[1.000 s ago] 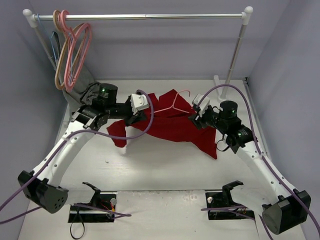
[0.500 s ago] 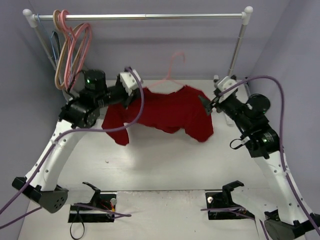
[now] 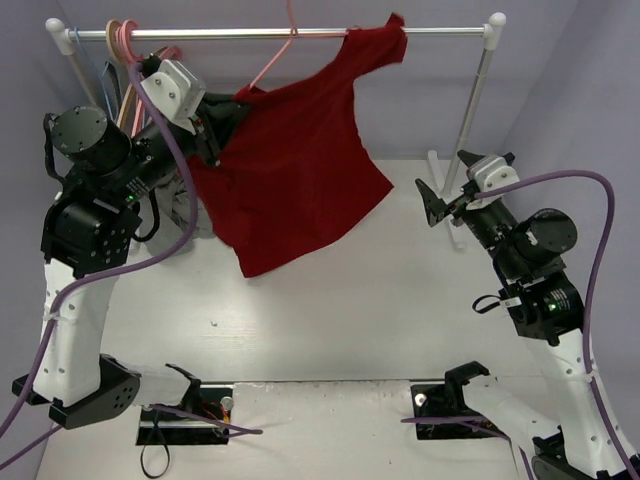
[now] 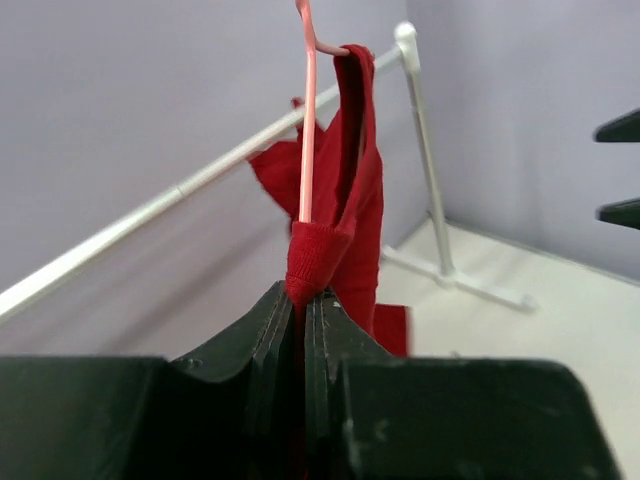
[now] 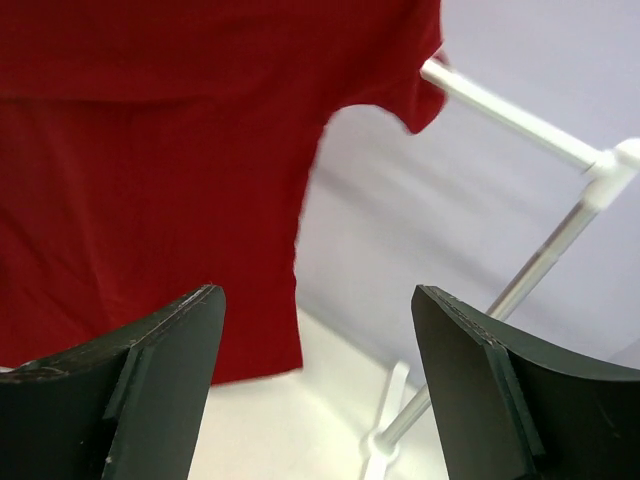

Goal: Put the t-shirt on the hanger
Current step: Hang the hanger with tshirt onto the clothesline

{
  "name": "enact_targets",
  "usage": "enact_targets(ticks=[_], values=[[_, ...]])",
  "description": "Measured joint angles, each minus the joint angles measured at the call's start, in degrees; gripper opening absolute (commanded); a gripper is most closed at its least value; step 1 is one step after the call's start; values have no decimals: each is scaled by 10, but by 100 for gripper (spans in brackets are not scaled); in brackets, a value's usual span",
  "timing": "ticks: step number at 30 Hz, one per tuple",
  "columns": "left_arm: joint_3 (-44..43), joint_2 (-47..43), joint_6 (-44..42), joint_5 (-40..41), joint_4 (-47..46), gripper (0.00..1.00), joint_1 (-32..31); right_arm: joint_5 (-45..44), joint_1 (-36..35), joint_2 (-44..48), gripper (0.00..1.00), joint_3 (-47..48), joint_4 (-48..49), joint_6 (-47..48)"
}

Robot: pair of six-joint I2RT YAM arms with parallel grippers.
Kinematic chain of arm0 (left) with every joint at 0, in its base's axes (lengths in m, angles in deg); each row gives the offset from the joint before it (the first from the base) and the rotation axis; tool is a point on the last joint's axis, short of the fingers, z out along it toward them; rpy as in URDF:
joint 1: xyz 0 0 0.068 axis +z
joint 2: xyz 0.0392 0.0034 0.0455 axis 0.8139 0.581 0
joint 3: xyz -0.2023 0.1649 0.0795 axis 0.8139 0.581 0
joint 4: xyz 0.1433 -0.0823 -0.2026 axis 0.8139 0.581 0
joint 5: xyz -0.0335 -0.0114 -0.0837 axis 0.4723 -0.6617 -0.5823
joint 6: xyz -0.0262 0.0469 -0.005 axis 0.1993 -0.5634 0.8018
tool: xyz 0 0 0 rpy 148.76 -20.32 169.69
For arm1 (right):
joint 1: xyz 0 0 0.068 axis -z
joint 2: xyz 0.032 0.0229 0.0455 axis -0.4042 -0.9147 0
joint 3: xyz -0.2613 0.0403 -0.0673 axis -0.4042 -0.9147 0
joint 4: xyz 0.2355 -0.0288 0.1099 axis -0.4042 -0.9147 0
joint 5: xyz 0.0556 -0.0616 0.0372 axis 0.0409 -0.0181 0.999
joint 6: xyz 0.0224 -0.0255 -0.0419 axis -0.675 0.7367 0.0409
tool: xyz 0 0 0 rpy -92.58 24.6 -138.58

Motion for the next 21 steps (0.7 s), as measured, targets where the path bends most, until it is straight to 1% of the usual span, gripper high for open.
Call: enact_targets(ticks=[2,7,9,12,15,18,21], values=[[16,-10,15,-6,25,0,0,-1,0,0,77,-11,-8,-4],[34,7,49,-52,83,0,1,-1,0,-4,77,-19,-23,-5],[41,16,57,-40,113,0,0,-1,0,-4,76,-19,-23,-6],[24,39,61,13,162,0,0,-1,0,-4,76,-20,-23,-6],[21,55,62,116,176,0,0,-1,0,-4,76,-24,-23,-6],[23,60,61,205,168,0,0,-1,0,-6,76,-30,-23,-7],[48,53,59,263,126,0,0,-1,0,-9,76,-34,-24,-8]])
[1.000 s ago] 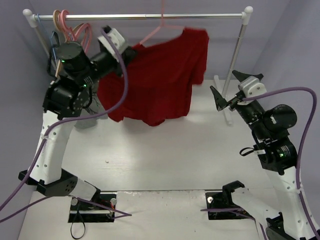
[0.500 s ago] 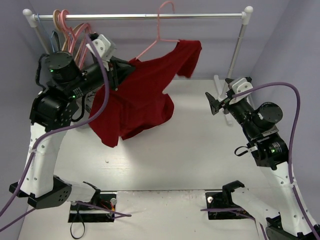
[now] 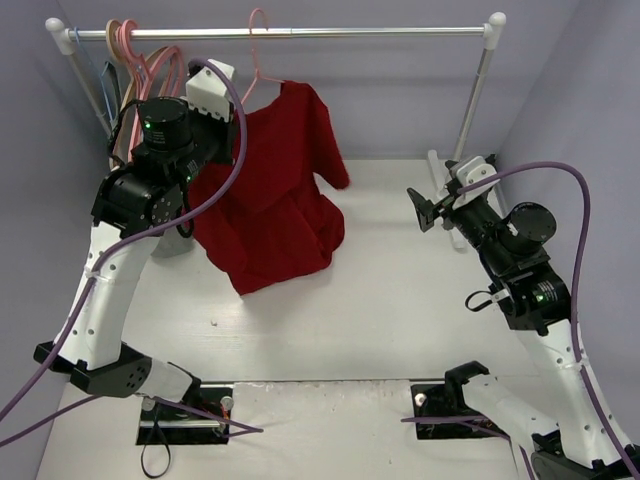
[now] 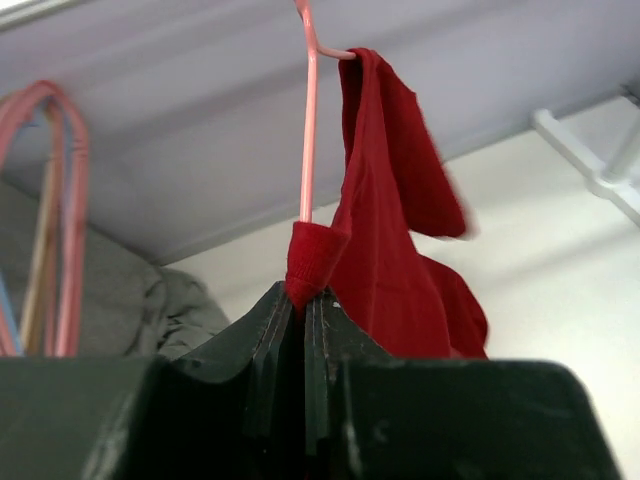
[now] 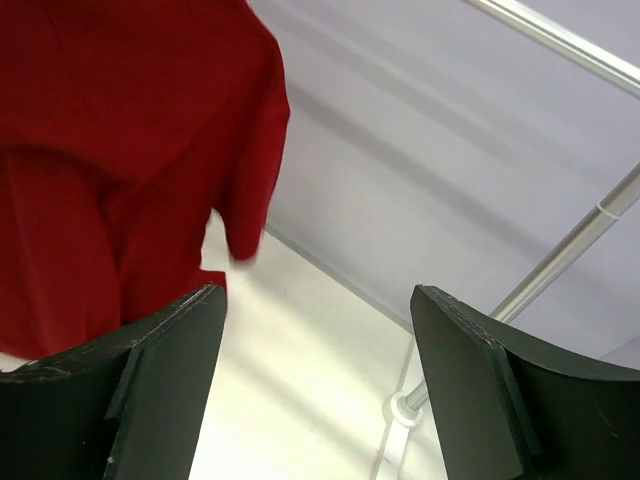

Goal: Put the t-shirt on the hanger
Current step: Hang the hanger with tshirt onto the clothesline

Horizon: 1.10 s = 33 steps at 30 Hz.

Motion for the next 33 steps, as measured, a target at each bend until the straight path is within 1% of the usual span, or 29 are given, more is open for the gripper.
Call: enact_targets(ticks=[3,5,8,16,20,21,23,24,25,26,27,28,29,30,31,33], values=[[-17,12,-11,42,-9,0,0,0,0,-1,76,-5,-1,0],[-47,33,-20,59,-14,0,0,0,0,-2,76,-7,-1,0],[-69,60,-32,79,-32,0,0,-1,0,-2,76,-9,-1,0],[-68,118,-47,108,-47,0,21,-5,0,1,76,-17,-5,-1],[-40,128,-42,108,-58,0,36,-5,0,11,76,-30,-11,-7],[-30,128,-38,106,-60,1,40,-5,0,12,76,-33,-14,-9],[-12,128,-27,97,-61,11,52,-5,0,16,76,-39,-19,-12],[-4,128,-22,93,-61,19,57,-5,0,16,76,-43,-22,-14],[3,128,-17,90,-61,29,62,-6,0,16,77,-45,-26,-17],[9,126,-13,87,-61,46,65,-7,0,16,77,-46,-30,-21],[15,124,-7,85,-61,51,68,-9,0,16,78,-46,-39,-29],[21,120,-3,84,-59,55,70,-12,0,15,80,-46,-45,-37],[26,115,0,83,-56,61,71,-17,0,11,83,-46,-50,-47],[28,110,2,83,-47,63,71,-24,0,5,85,-45,-55,-60],[28,103,4,83,-38,65,71,-30,0,0,90,-43,-61,-73],[28,82,7,82,-14,69,71,-40,0,-21,97,-33,-72,-103]])
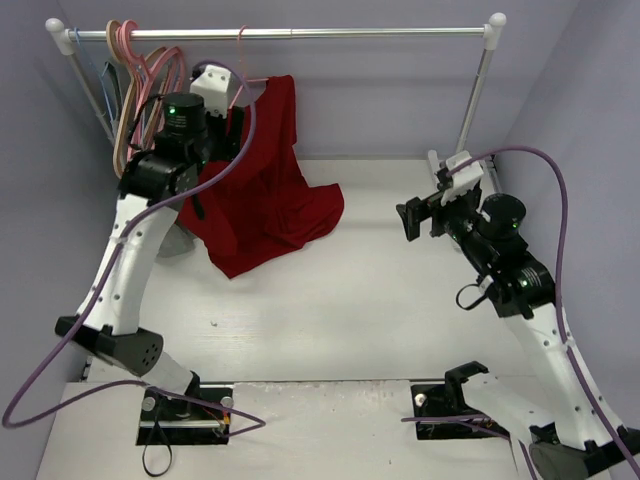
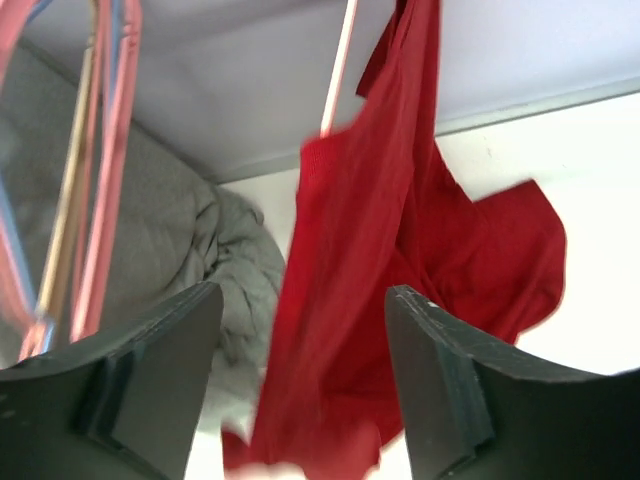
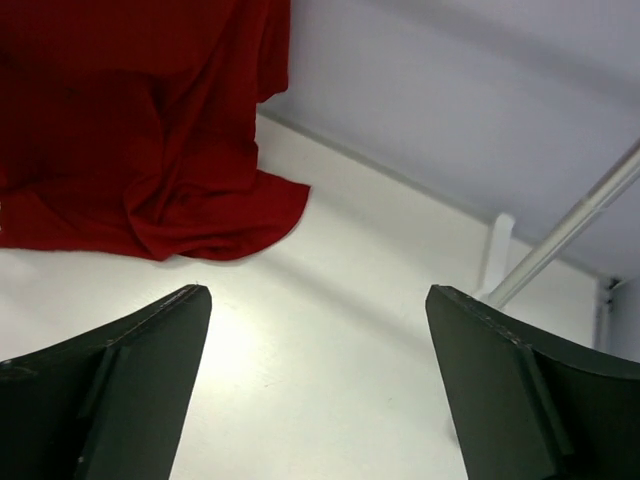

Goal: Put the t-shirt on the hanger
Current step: Hang the hanger with tshirt onto the clothesline

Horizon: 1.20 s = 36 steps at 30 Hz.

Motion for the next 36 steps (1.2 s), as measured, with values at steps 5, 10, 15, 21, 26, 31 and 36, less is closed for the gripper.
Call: enact_targets(ticks=[5,10,15,21,26,31,36], values=[[56,-109,20,-4,58,70,0,-14,0,-73,100,23,3,-57],[138,-227,50,-15,122,70,0,-44,0,-119,100,24,6,-95],[269,-341,81,-24,164,70,0,-72,0,-122,100,19,0,-122],[426,-475,121,-23,188,71,-1,-111,0,-22,100,-72,-5,-138],[470,-568,143,-20,201,71,-3,-142,0,83,100,-130,-18,-150],[494,-632,150,-10,206,71,-3,-158,0,125,100,-141,-32,-153],[511,-645,151,6,215,71,-3,-166,0,126,100,-144,-38,-153]])
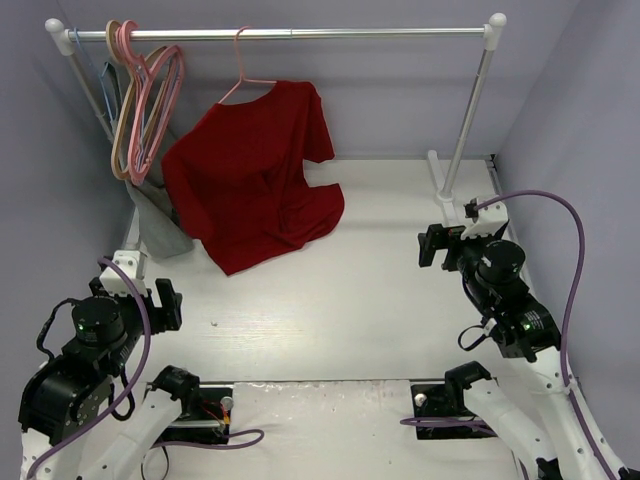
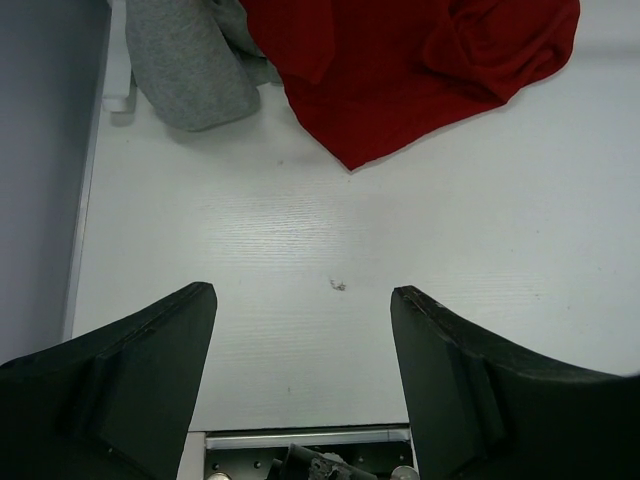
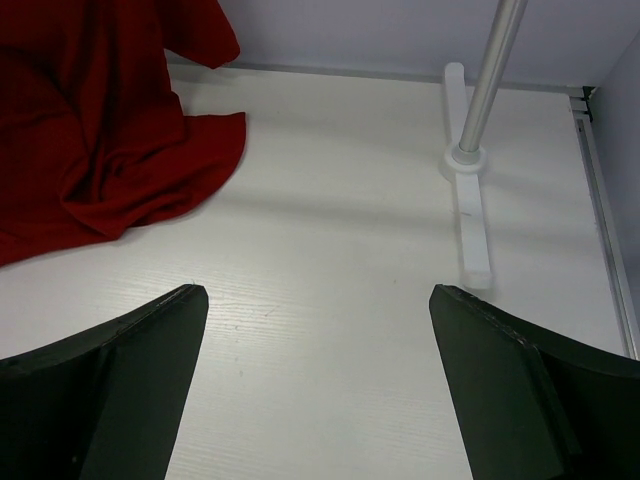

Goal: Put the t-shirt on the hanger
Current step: Hang the hanger with tshirt onto the clothesline

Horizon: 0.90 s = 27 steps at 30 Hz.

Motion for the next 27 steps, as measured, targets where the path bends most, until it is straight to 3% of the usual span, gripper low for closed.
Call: enact_targets(ticks=[27], values=[[32,-1,11,7,0,71,0,2,0,11,100,-1,-7,-2]])
